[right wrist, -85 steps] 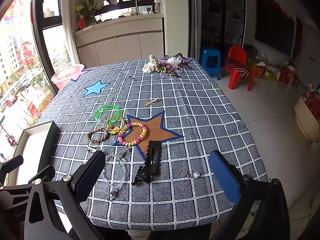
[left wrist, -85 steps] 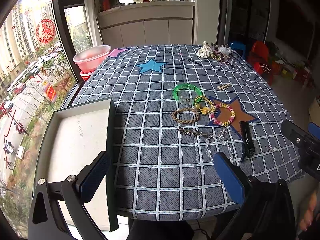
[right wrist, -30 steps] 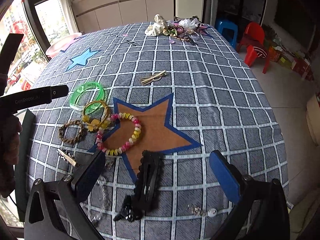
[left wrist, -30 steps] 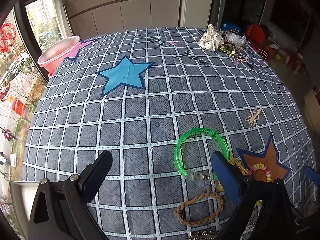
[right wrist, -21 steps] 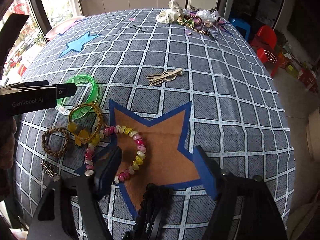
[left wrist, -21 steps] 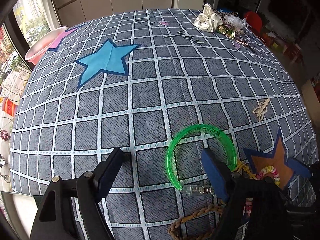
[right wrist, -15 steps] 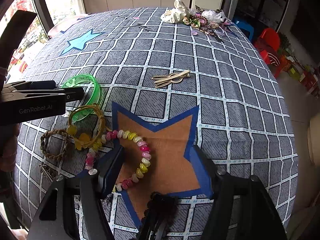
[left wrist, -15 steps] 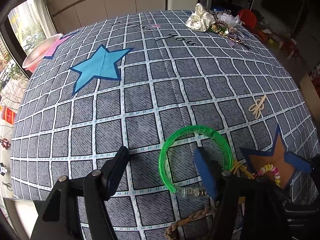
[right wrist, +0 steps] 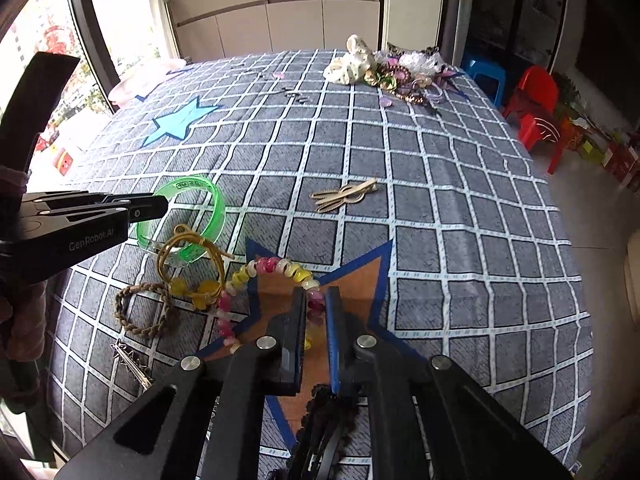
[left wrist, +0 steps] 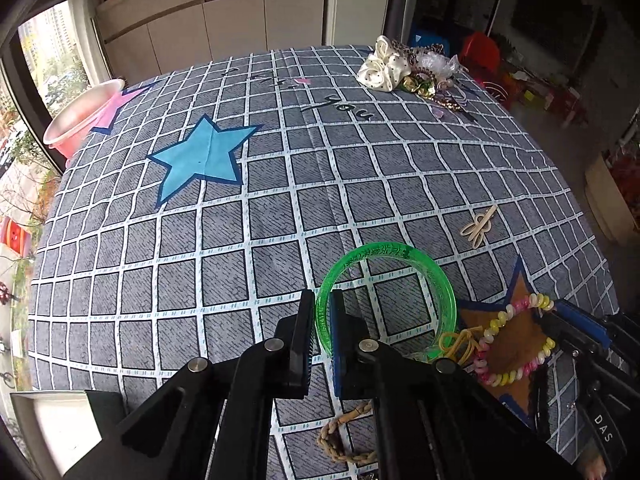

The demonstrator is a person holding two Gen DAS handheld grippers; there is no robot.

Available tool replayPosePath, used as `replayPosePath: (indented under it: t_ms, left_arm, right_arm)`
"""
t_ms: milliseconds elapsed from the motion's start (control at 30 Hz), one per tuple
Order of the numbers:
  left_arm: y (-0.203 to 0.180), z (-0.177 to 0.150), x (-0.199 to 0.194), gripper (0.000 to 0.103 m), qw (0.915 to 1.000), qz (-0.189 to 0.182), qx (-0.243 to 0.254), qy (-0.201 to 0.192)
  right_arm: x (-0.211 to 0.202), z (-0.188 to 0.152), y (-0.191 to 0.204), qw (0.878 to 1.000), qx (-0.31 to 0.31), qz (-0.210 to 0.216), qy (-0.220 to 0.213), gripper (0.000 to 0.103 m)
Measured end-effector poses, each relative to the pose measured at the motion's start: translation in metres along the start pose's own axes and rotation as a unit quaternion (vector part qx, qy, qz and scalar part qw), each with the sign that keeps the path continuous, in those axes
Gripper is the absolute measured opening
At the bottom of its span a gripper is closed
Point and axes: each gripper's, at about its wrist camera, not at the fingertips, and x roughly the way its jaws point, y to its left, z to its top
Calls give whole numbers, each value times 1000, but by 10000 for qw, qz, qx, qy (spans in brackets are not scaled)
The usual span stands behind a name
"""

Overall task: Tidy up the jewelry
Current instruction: 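Carry the green bangle into the white box and release while the right tool places the beaded bracelet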

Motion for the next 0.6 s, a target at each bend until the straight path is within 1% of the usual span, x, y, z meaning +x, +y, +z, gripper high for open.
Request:
replayPosePath:
  t_ms: [167, 333, 467, 600]
  left_arm:
    - [9, -2, -31, 15, 9995, -46, -130, -285]
    - [22, -13, -68, 15, 9981, -51, -253, -565]
    - [36, -30, -98, 15, 9962, -6, -393, -780]
    - [61, -55, -123, 15, 9937, 74, -631, -922]
  right_arm:
    - [-23, 6, -3, 9997, -26, -64, -216, 10]
    - [-45, 9, 5, 9991, -121, -73, -395, 10]
    - [-65, 11, 21, 9982, -241, 53, -551, 10]
    - [-85, 13, 50, 9959, -481, 291, -703, 10]
